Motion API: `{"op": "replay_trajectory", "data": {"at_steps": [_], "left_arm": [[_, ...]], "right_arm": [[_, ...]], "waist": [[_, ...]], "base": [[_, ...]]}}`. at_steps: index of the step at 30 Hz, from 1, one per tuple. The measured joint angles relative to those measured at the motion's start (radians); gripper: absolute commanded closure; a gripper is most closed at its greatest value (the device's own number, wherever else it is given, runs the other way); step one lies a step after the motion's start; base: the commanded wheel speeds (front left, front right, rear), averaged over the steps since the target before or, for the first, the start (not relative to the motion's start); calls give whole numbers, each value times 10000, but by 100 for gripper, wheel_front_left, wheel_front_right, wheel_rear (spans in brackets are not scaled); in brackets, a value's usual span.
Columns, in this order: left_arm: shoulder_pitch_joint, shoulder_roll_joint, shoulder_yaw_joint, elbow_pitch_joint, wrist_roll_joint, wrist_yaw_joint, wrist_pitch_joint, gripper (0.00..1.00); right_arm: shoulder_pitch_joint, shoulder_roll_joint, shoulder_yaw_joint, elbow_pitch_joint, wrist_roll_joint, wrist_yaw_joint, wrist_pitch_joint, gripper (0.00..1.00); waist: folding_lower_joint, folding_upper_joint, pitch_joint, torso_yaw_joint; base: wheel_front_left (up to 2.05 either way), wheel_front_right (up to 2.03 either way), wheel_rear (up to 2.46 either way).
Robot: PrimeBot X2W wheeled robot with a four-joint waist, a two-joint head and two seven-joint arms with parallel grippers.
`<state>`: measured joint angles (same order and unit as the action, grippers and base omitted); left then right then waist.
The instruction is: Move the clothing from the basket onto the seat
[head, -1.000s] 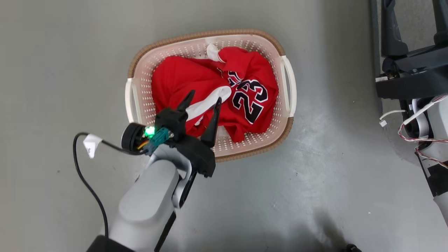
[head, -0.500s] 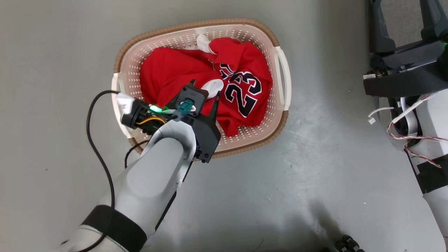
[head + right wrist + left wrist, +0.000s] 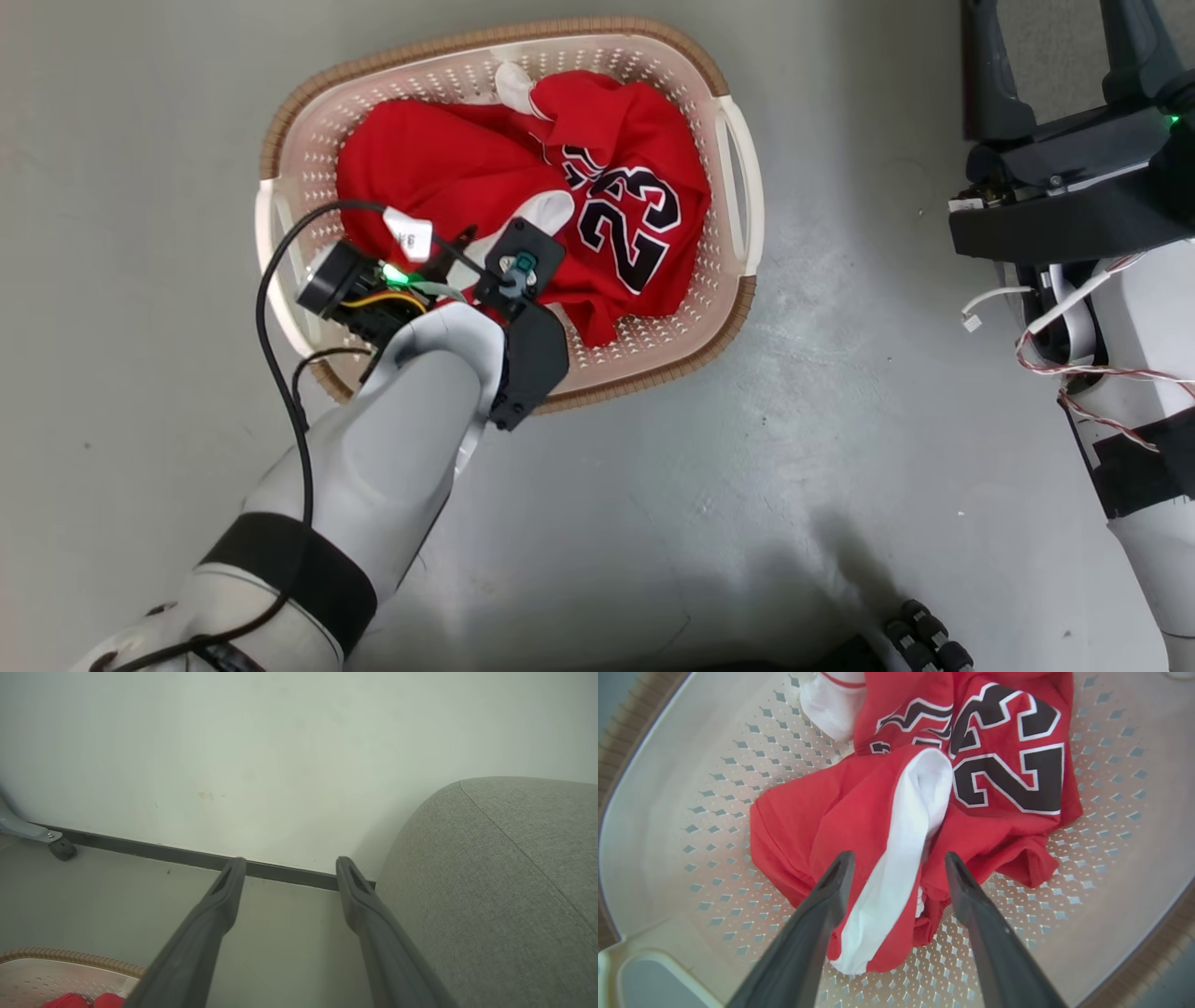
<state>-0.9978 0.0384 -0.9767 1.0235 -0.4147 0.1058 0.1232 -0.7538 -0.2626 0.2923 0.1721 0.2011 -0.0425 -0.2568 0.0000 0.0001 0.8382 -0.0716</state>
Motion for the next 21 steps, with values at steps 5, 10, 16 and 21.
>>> {"op": "replay_trajectory", "data": {"at_steps": [5,10,16,21], "left_arm": [[-407,2,-12,387,98,48,278,0],[-709,4,-4,842,151,84,426,0],[-989,0,15,1302,326,86,506,0],[-1143,6,-73,1522,472,86,441,0]], "right_arm": [[0,119,-6,-159,0,2,0,0],[0,167,-31,-357,-8,75,0,0],[-77,330,21,-656,-92,165,0,0],[-197,453,69,-823,-132,211,0,0]], "waist": [[0,0,258,-96],[1,0,560,-187],[0,0,930,-277],[0,0,1180,-367]], "base": [[0,0,0],[0,0,0],[0,0,0],[0,0,0]]}}
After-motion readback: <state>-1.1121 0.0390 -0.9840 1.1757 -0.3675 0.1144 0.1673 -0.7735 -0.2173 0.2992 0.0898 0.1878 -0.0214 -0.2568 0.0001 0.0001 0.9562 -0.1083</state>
